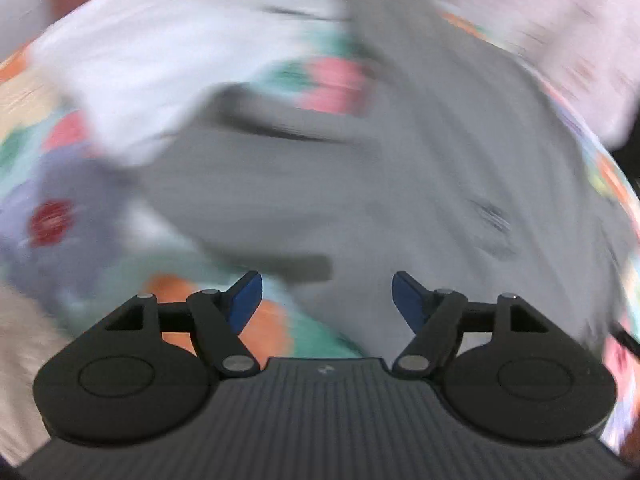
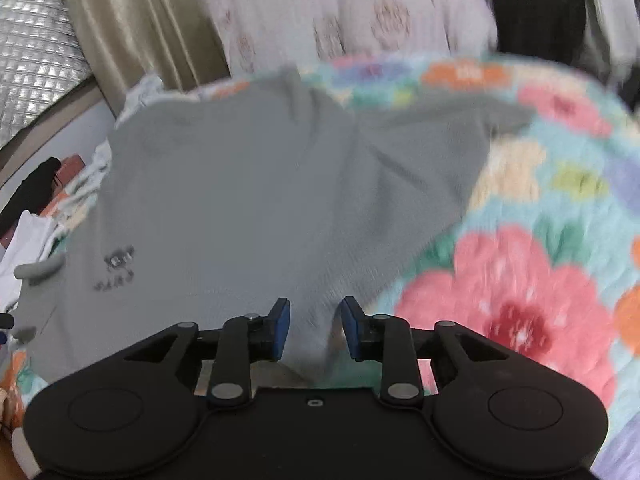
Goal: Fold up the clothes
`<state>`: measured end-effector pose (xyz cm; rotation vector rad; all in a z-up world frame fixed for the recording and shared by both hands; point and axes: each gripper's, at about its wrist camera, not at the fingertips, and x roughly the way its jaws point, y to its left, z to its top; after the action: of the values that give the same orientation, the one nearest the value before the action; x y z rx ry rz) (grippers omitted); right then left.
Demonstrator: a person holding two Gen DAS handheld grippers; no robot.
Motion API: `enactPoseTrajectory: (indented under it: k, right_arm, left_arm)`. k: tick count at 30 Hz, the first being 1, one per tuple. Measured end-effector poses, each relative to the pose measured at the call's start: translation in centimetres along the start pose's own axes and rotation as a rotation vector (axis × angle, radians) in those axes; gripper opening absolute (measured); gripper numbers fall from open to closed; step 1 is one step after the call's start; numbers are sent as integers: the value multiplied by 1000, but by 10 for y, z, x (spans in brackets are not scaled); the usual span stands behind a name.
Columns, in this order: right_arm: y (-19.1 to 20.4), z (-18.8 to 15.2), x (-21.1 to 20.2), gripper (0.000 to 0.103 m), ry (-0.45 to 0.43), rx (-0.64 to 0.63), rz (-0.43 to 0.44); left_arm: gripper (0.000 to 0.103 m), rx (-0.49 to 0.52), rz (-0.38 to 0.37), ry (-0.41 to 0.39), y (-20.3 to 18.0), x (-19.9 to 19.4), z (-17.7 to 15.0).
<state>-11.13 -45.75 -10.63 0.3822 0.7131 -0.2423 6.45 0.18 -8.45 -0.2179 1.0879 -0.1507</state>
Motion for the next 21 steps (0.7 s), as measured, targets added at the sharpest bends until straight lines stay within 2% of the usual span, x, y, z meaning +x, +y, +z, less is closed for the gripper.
enactPoseTrajectory:
  k: [3,7,9,11,12,13,14,17,21]
  right_arm:
    - [33,13,-4,46,-9,-96,87]
    - [81,18,13,47,52,-210,265]
    - [112,20,27,47,106,-266,367]
    - [143,21,41,47,159,-319,463]
    - [160,18,46,47,178,-352,503]
    - [175,13,49,47,184,-395,518]
    - [190,7,53,48,189,-438,532]
    - [228,-8,64,49,212,-541,566]
    - [257,-25,75,49,257,-601,603]
  left_arm:
    - [76,-83,51,41,25,13,4]
    - [79,-149,60,94,36,40,4]
    - [85,-188,72,83,42,49,8]
    - [85,-188,61,36,44,52,13]
    - [65,-155,50,1,42,51,14]
    - [38,-130,47,-31,41,48,14]
    - [4,-104,43,-62,39,44,13]
    - [2,-79,-2,-178,38,21,3]
    - [2,-80,8,-320,44,-15,-14]
